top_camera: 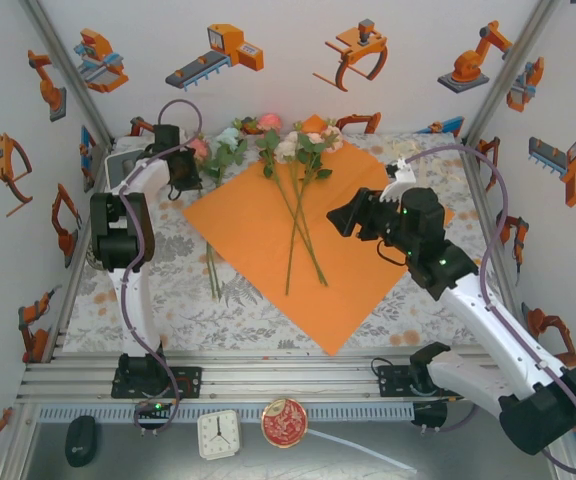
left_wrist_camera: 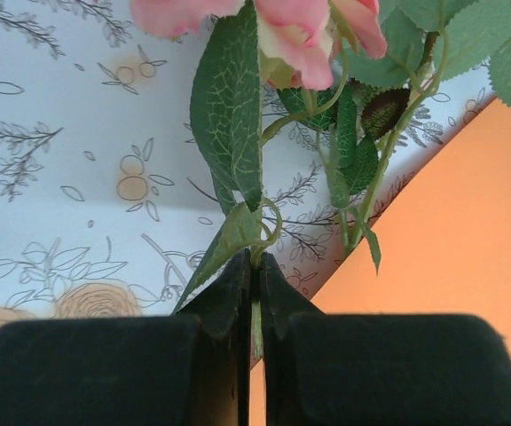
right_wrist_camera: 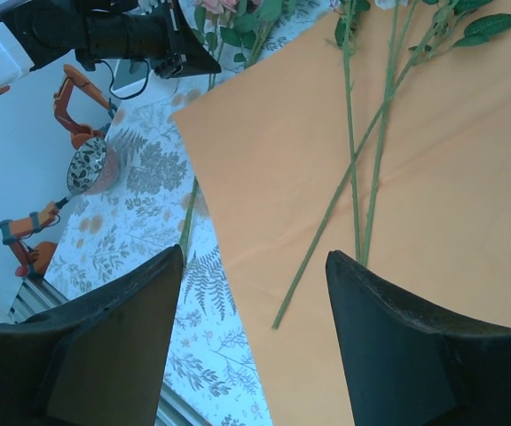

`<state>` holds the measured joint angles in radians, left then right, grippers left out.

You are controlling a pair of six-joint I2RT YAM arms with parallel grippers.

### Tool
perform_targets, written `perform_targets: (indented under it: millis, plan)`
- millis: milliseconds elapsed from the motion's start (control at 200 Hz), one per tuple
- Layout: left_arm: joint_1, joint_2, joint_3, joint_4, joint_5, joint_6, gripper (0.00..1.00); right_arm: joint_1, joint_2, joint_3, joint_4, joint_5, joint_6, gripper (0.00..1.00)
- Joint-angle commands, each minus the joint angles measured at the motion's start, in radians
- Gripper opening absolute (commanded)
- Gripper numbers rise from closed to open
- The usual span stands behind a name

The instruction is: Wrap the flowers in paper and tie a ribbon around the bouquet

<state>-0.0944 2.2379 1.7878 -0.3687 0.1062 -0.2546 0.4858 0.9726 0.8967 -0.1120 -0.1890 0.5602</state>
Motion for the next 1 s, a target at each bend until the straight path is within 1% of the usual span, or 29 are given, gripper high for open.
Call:
perform_targets:
  millis: [0,255,335,385,441,486,566,596,626,671,766,886,996]
  plan:
    - [0.011,-0.064,0.061,-0.068,-0.085,0.065,0.07,0.002,-0.017,0.041,-0.021,0.013,-0.003,0.59]
    - [-0.004,-0.267,0.036,-0.082,-0.288,0.171,0.05,0.002,-0.021,0.041,-0.007,0.015,0.003,0.59]
    - [-0.012,-0.324,0.039,-0.108,-0.314,0.171,0.04,0.002,-0.020,0.046,-0.008,0.013,0.004,0.59]
    - [-0.018,-0.366,0.047,-0.138,-0.310,0.143,0.01,0.003,-0.021,0.047,-0.011,0.014,0.003,0.59]
    - [-0.024,-0.421,0.047,-0.148,-0.247,0.088,0.00,0.002,-0.024,0.046,-0.012,0.015,0.003,0.59]
    - [-0.033,-0.461,0.031,-0.119,-0.137,0.017,0.00,0.002,-0.025,0.046,-0.012,0.018,0.003,0.59]
    - [-0.076,-0.524,-0.036,0.057,0.100,-0.135,0.00,0.002,-0.031,0.042,-0.008,0.029,0.002,0.59]
    - [-0.107,-0.528,-0.047,0.120,0.157,-0.184,0.00,0.002,-0.033,0.039,-0.006,0.035,0.001,0.60]
    - [-0.142,-0.518,-0.040,0.167,0.196,-0.223,0.00,0.002,-0.034,0.037,-0.005,0.039,0.003,0.59]
    - [-0.213,-0.481,0.003,0.192,0.217,-0.248,0.00,0.002,-0.038,0.034,0.000,0.040,0.004,0.59]
    - [-0.359,-0.342,0.155,0.165,0.172,-0.228,0.00,0.002,-0.051,0.027,-0.003,0.041,0.009,0.59]
    - [-0.481,-0.093,0.465,0.059,0.104,-0.192,0.00,0.003,-0.086,0.013,-0.028,0.050,0.008,0.60]
    - [-0.549,0.148,0.765,-0.013,0.049,-0.136,0.00,0.003,-0.124,-0.002,-0.048,0.066,0.008,0.60]
